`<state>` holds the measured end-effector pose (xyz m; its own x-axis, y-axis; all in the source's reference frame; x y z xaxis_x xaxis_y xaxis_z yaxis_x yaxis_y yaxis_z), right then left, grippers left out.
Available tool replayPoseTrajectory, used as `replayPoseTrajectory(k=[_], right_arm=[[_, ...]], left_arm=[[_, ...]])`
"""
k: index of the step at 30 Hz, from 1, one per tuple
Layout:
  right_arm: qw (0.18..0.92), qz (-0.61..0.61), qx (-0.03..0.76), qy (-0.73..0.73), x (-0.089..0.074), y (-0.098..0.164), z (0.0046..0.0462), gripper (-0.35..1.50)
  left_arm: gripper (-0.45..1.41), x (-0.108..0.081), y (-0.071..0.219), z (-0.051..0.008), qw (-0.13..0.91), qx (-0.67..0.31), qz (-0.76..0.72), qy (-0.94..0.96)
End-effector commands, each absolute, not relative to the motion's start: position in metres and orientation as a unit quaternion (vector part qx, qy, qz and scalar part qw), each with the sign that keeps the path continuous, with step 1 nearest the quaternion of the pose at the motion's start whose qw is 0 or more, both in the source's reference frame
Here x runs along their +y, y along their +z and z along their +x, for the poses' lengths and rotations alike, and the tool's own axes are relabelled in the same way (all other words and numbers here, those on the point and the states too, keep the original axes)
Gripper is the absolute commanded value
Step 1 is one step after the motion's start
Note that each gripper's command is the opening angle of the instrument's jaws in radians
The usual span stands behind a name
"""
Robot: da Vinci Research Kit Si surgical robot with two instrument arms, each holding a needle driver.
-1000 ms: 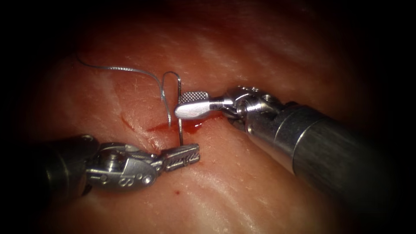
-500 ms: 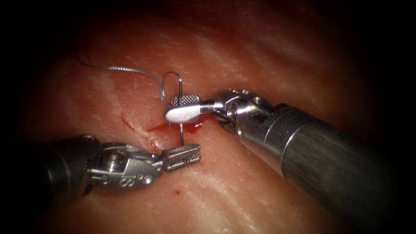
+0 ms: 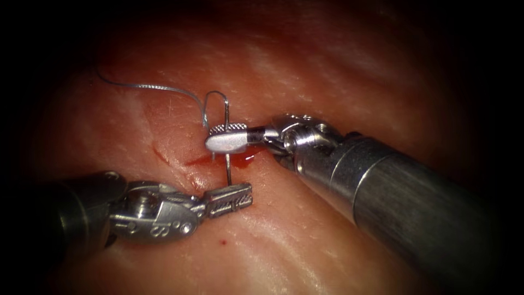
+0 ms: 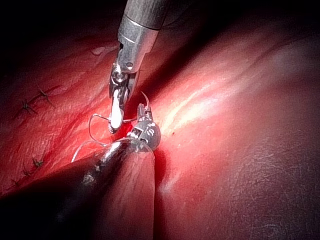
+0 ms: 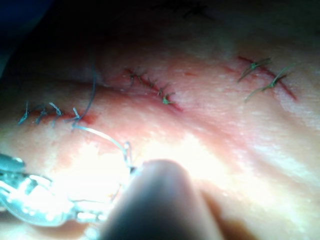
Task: Wound Closure
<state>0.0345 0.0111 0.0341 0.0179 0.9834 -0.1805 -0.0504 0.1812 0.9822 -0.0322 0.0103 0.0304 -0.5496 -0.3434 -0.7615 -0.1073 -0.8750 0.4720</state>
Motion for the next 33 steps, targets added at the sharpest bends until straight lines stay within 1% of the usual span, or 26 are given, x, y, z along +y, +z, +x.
replayPoseTrajectory(k=[1, 4, 12, 14, 17, 19, 22, 23, 27, 28, 29, 30, 31, 32, 33], right_arm=[[0.557, 0.447, 0.526, 0.461, 0.0115, 0.0344, 0.0353, 0.01], [0.548, 0.468, 0.518, 0.461, 0.0111, 0.0345, 0.0353, -0.35], [0.544, 0.494, 0.516, 0.441, 0.0106, 0.0346, 0.0352, -0.35], [0.544, 0.491, 0.520, 0.438, 0.0109, 0.0347, 0.0350, -0.35], [0.551, 0.476, 0.540, 0.422, 0.0115, 0.0351, 0.0347, -0.35], [0.560, 0.460, 0.553, 0.412, 0.0119, 0.0355, 0.0346, -0.35], [0.563, 0.441, 0.571, 0.404, 0.0124, 0.0359, 0.0345, -0.35], [0.561, 0.439, 0.575, 0.402, 0.0125, 0.0360, 0.0345, -0.35], [0.576, 0.411, 0.594, 0.382, 0.0127, 0.0362, 0.0345, -0.35], [0.582, 0.400, 0.602, 0.372, 0.0128, 0.0363, 0.0346, -0.35], [0.582, 0.400, 0.602, 0.372, 0.0128, 0.0363, 0.0346, -0.35], [0.588, 0.390, 0.610, 0.361, 0.0128, 0.0363, 0.0346, -0.35], [0.591, 0.385, 0.613, 0.356, 0.0128, 0.0363, 0.0346, -0.35], [0.596, 0.373, 0.621, 0.346, 0.0128, 0.0363, 0.0345, -0.35], [0.596, 0.373, 0.621, 0.346, 0.0128, 0.0363, 0.0345, -0.35]], left_arm=[[-0.45, 0.0105, 0.0310, -0.0327, 0.070, -0.240, 0.470, -0.846], [-0.45, 0.0105, 0.0310, -0.0327, 0.072, -0.242, 0.470, -0.846], [-0.45, 0.0107, 0.0309, -0.0326, 0.075, -0.241, 0.469, -0.846], [-0.03, 0.0107, 0.0307, -0.0326, 0.063, -0.232, 0.472, -0.848], [0.25, 0.0109, 0.0302, -0.0324, 0.045, -0.220, 0.476, -0.850], [0.39, 0.0110, 0.0299, -0.0324, 0.028, -0.208, 0.483, -0.850], [0.72, 0.0110, 0.0295, -0.0324, -0.033, -0.158, 0.503, -0.849], [0.76, 0.0110, 0.0295, -0.0324, -0.062, -0.138, 0.507, -0.849], [0.79, 0.0110, 0.0295, -0.0323, -0.118, -0.089, 0.506, -0.850], [0.62, 0.0109, 0.0294, -0.0321, -0.128, -0.079, 0.506, -0.850], [0.62, 0.0109, 0.0294, -0.0321, -0.128, -0.079, 0.506, -0.850], [0.54, 0.0109, 0.0293, -0.0319, -0.140, -0.070, 0.506, -0.848], [0.51, 0.0109, 0.0293, -0.0317, -0.146, -0.064, 0.506, -0.848], [0.37, 0.0109, 0.0293, -0.0313, -0.170, -0.041, 0.504, -0.846], [0.37, 0.0109, 0.0293, -0.0313, -0.170, -0.041, 0.504, -0.846]])
